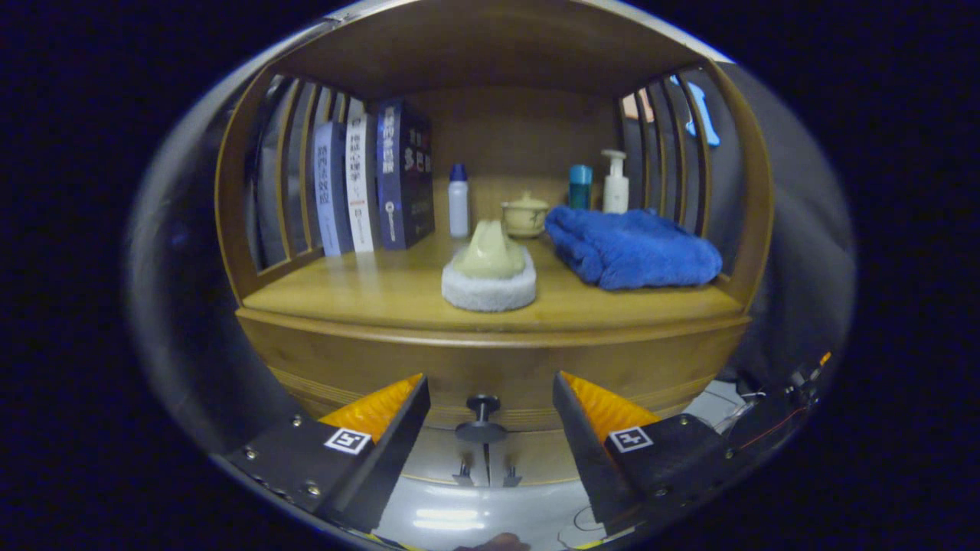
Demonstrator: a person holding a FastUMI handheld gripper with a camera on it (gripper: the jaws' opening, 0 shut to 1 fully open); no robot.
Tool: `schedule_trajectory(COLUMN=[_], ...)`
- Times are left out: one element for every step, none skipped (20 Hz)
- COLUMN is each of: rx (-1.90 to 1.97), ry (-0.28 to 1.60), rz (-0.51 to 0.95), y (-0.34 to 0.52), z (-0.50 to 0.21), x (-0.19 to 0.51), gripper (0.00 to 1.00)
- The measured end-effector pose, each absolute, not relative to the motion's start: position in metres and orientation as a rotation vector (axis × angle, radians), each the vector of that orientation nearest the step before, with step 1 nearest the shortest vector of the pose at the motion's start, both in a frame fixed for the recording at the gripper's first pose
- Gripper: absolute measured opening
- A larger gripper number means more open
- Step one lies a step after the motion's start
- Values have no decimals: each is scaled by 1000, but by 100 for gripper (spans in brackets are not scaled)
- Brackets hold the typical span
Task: Pull open the drawer, take out the items inside it, and place them on the countertop above the cabinet.
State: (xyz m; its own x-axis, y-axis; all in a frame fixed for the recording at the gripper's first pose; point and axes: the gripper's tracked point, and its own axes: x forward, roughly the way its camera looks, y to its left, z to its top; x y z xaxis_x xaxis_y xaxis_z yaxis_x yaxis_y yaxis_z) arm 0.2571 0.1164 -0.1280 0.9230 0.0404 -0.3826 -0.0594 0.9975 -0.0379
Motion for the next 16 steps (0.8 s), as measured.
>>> schedule_trajectory(rx=[-57,-59,-57,-55,-59,-65,-71,-75,-78,-81,-79,-71,-53,-24,13,53], ry=[359,323,284,248,215,186,174,154,133,115,90,80,75,76,95,123], rz=[41,39,32,15,-6,-36,-64,-94,-110,-116,-120,-114,-84,-29,33,91], y=[110,104,97,88,76,62,50,37,27,18,9,2,-1,0,2,5], z=[-113,-97,-81,-68,-54,-41,-34,-23,-13,-4,3,6,5,2,-4,-12], x=[251,243,236,231,224,217,210,201,192,188,176,168,161,154,143,136], gripper=[97,97,97,97,95,95,92,90,90,90,88,87,82,78,73,71])
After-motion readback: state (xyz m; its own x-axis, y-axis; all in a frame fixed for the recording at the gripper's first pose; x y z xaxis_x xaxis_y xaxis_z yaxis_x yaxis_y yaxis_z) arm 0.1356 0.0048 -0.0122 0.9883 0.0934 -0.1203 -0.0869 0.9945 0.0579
